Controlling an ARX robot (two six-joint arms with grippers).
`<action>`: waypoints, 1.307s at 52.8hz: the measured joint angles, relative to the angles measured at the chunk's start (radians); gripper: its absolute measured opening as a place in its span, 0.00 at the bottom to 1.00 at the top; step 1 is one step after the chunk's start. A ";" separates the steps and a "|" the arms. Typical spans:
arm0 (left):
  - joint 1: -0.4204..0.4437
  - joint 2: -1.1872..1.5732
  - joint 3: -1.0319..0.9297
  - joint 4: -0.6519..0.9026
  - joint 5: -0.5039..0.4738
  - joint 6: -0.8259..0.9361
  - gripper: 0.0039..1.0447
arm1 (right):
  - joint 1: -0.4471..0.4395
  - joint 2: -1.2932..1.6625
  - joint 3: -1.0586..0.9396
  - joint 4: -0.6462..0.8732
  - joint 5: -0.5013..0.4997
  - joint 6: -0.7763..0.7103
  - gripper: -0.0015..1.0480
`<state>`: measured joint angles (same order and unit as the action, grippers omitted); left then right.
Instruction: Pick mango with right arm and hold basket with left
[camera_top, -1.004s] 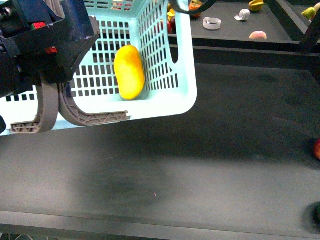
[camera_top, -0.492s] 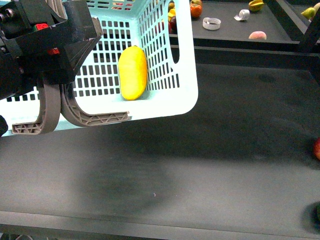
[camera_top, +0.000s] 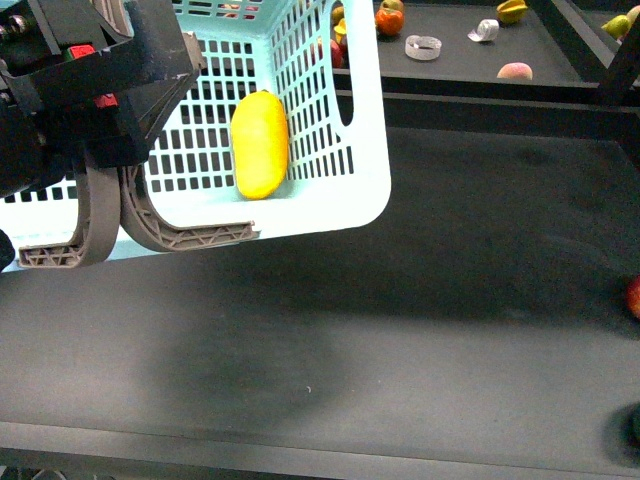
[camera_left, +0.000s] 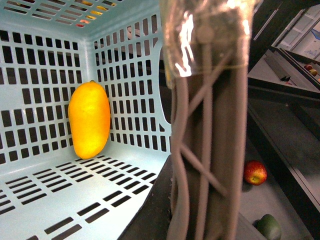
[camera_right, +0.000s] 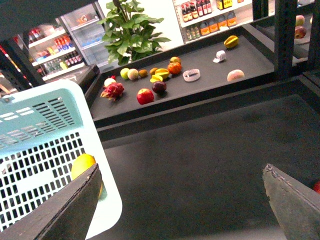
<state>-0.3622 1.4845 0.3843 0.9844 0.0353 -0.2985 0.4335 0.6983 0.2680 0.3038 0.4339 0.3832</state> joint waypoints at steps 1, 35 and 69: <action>0.000 0.000 0.000 0.000 0.001 0.000 0.05 | 0.000 0.000 0.000 0.000 0.000 0.000 0.92; 0.000 0.000 0.000 0.000 0.000 -0.001 0.05 | -0.203 -0.198 -0.169 0.090 -0.214 -0.364 0.27; 0.000 0.000 0.000 0.000 0.001 -0.001 0.05 | -0.430 -0.433 -0.263 -0.039 -0.433 -0.379 0.02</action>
<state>-0.3622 1.4845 0.3843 0.9844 0.0364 -0.2996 0.0032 0.2649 0.0051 0.2646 0.0013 0.0040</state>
